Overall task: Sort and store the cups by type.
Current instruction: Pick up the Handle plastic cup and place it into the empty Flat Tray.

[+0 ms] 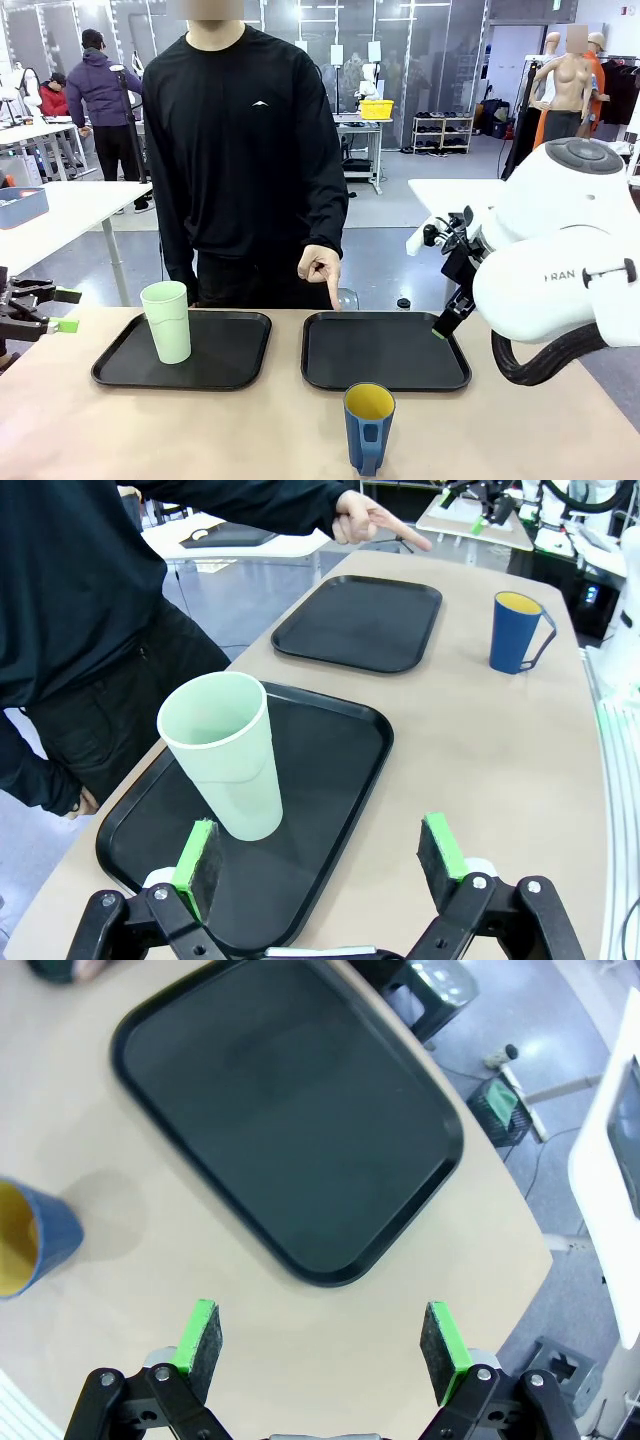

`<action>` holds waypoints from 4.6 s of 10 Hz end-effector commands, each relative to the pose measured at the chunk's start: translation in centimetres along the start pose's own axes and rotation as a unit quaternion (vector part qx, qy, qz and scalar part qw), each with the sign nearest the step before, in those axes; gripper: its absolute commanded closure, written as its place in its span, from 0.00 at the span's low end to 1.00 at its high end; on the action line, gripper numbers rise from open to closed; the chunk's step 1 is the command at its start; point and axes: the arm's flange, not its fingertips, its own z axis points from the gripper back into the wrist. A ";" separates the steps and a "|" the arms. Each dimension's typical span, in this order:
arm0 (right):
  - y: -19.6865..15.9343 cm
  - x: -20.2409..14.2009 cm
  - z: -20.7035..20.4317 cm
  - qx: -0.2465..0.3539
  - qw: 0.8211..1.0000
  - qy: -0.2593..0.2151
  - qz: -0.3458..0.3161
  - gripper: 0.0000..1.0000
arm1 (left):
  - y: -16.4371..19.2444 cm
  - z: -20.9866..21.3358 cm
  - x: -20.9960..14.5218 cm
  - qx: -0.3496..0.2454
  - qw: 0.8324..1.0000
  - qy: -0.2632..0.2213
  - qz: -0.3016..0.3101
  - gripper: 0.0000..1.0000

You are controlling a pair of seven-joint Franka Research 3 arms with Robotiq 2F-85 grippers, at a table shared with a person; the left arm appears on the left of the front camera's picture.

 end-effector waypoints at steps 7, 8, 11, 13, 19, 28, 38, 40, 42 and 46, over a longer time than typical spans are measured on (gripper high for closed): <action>1.9 -7.2 -1.8 0.016 0.996 0.057 0.073 0.00 | 0.1 -0.1 0.2 0.003 1.000 -0.004 -0.006 0.00; 1.9 -8.0 -2.6 0.016 0.996 0.051 0.065 0.00 | 0.1 -0.1 0.2 0.003 1.000 -0.004 -0.006 0.00; -1.3 -2.8 -2.1 0.027 0.996 0.065 0.058 0.00 | 0.1 -0.1 0.2 0.003 1.000 -0.004 -0.006 0.00; -1.3 -2.8 -2.1 0.027 0.996 0.065 0.058 0.00 | 0.1 -0.1 0.2 0.003 1.000 -0.004 -0.006 0.00; -0.3 -6.4 -6.7 0.080 0.990 -0.025 0.116 0.00 | 0.1 -0.1 0.2 0.003 1.000 -0.004 -0.006 0.00; 4.9 -13.3 -10.4 0.214 0.936 -0.072 0.270 0.00 | 0.1 -0.1 0.2 0.003 1.000 -0.004 -0.006 0.00; 6.6 -15.8 -13.4 0.298 0.878 -0.298 0.226 0.00 | 0.1 -0.1 0.2 0.003 1.000 -0.004 -0.006 0.00; 6.3 -15.5 -13.7 0.315 0.870 -0.307 0.221 0.00 | 0.1 -0.1 0.2 0.003 1.000 -0.004 -0.006 0.00; 3.4 -12.0 -16.1 0.305 0.879 -0.293 0.219 0.00 | 0.1 -0.1 0.2 0.003 1.000 -0.004 -0.006 0.00; 4.1 -11.4 -16.8 0.338 0.858 -0.315 0.223 0.00 | 0.1 -0.1 0.2 0.003 1.000 -0.004 -0.006 0.00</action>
